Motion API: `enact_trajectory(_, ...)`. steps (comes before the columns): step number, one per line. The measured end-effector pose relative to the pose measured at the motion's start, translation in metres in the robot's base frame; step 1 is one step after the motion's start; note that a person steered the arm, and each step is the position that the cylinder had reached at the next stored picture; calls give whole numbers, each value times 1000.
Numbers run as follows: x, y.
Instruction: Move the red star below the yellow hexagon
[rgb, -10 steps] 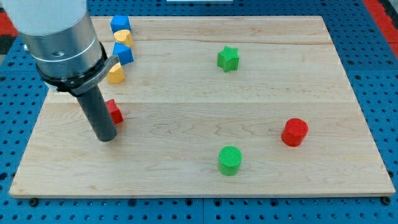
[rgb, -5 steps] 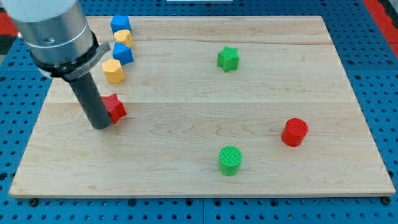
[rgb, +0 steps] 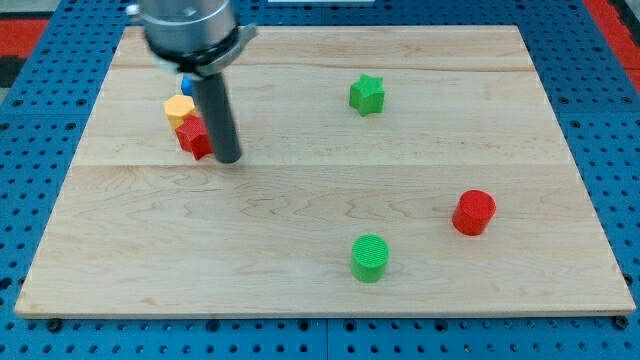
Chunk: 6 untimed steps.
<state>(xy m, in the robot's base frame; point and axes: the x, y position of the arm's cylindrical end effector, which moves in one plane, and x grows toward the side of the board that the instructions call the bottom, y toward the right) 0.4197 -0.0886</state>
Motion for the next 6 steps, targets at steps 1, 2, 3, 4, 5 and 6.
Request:
enact_trajectory(1, -40, 30)
enact_trajectory(2, -62, -19)
enact_trajectory(3, -52, -21)
enact_trajectory(4, -47, -28)
enact_trajectory(5, -41, -35)
enact_trajectory(6, -30, -41)
